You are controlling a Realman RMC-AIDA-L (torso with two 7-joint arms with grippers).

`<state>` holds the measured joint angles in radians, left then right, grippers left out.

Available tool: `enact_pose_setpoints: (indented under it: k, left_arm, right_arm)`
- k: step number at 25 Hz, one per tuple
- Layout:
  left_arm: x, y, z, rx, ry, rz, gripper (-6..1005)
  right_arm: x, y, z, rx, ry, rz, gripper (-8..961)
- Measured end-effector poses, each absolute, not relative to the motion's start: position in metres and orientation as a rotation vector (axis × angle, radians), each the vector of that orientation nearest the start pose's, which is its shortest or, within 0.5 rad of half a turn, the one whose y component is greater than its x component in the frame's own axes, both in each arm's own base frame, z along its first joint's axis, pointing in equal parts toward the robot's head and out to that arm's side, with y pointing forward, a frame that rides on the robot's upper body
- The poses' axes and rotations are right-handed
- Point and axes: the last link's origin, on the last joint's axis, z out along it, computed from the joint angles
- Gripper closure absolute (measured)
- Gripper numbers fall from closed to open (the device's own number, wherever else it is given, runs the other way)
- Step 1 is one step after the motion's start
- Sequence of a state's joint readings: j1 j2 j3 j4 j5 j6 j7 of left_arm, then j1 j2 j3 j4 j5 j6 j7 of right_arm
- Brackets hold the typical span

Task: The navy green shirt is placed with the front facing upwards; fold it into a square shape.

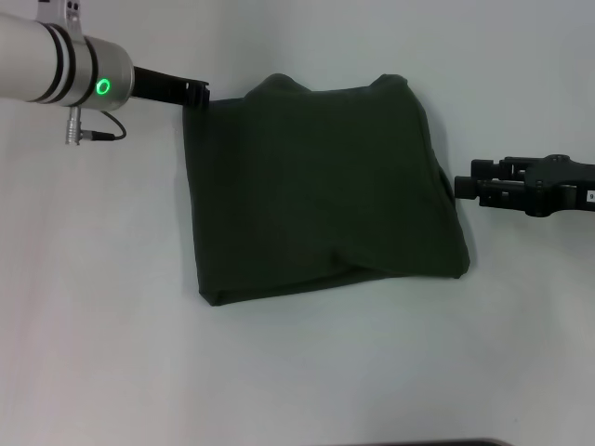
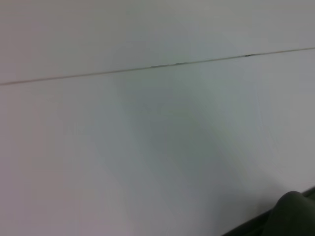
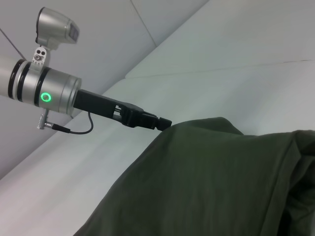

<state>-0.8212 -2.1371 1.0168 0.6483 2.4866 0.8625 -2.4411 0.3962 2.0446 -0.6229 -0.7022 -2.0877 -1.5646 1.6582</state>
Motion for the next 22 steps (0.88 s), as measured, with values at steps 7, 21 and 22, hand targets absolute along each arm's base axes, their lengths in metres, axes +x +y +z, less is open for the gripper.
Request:
enact_pose_setpoints:
  k: [7,21,22]
  left_arm:
    - [-0.2234,0.4328,-0.0476,-2.238,-1.236,-0.069,966]
    - [-0.2308,0.4371,-0.0505,-2.184,-1.248,-0.075,811]
    - [-0.2311,0.437,-0.0512,-2.185,-1.25,-0.072,765]
  right_arm:
    - [0.3196,0.2957,0.0235,-2.545,1.144,0.615,358]
    - [0.3186,0.2965,0.023,-2.551,1.14,0.613,357]
    - [0.3185,0.2966,0.023,-2.551,1.14,0.613,357]
